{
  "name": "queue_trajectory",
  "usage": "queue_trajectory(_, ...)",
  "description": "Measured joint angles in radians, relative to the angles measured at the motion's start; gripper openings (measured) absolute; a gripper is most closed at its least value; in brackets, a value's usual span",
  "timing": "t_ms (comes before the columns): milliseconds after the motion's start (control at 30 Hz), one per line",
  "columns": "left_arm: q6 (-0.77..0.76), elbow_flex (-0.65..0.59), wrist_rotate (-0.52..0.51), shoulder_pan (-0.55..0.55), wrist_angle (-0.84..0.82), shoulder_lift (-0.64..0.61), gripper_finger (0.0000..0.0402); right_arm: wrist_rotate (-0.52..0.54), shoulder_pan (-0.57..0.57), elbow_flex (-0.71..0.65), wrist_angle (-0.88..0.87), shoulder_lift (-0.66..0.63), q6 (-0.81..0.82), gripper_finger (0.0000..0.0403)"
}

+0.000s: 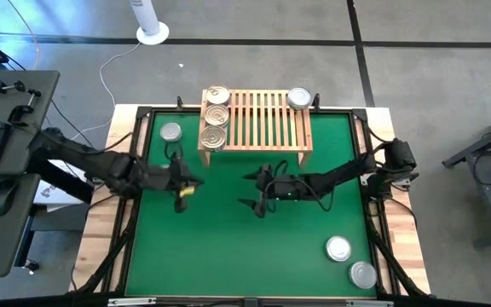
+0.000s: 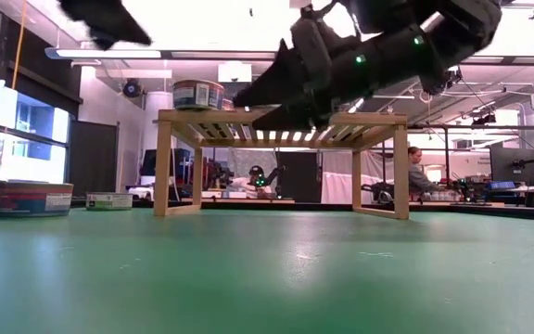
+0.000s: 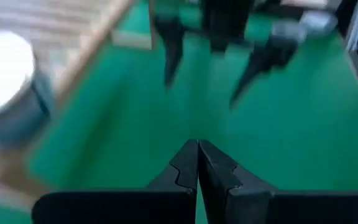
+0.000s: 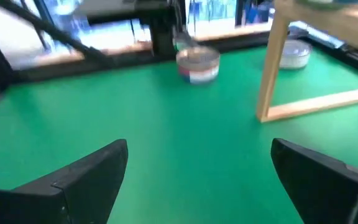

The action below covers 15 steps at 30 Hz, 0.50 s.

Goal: Stack canned seafood by type on shelf
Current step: Put the bottom middle blue tuna can on the shelf aligned with the other blue tuna can, then move the left blue tuna can to the center of the table

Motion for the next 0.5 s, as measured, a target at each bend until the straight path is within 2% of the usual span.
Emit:
queue_trajectory(100, -0.241, 0.01, -0.022, -0.087, -0.202, 0.016, 0.0, 0.0, 0.0, -0.028, 0.058, 0.001, 0.014, 0.0391)
queue_trajectory(233, -0.585, -0.046, -0.026, -0.175, -0.371, 0.015, 0.0, 0.0, 0.004, -0.028, 0.07, 0.006, -0.012, 0.0391)
queue_trajectory(400, -0.989, -0.155, -0.066, -0.216, -0.493, 0.016, 0.0, 0.0, 0.02, -0.028, 0.071, 0.007, -0.02, 0.0391)
queue_trajectory(500, -1.144, -0.205, -0.106, -0.211, -0.544, 0.018, 0.0, 0.001, 0.032, -0.028, 0.071, 0.007, -0.02, 0.0391)
